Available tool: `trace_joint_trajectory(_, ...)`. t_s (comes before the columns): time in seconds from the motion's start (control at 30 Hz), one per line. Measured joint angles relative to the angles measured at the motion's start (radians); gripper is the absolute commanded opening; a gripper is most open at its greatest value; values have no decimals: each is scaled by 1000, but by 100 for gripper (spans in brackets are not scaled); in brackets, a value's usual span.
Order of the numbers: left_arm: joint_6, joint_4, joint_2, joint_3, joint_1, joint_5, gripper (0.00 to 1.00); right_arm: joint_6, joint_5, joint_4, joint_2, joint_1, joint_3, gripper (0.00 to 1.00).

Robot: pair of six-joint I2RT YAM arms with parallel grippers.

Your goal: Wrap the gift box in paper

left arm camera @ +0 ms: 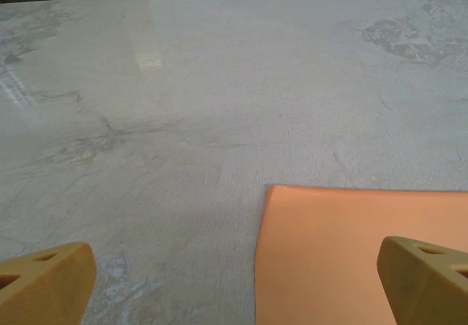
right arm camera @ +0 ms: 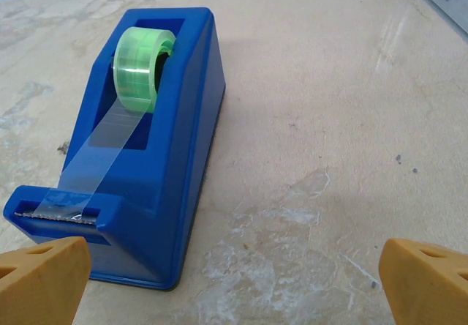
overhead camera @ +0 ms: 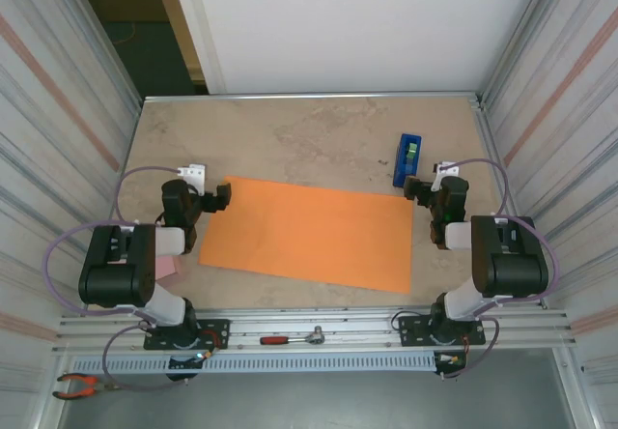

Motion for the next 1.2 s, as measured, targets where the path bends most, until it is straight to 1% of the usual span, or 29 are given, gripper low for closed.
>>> trace_joint_trajectory(1.2, 0, 0, 0, 0, 0, 0, 99, 0, -14, -6, 0, -7, 0, 99)
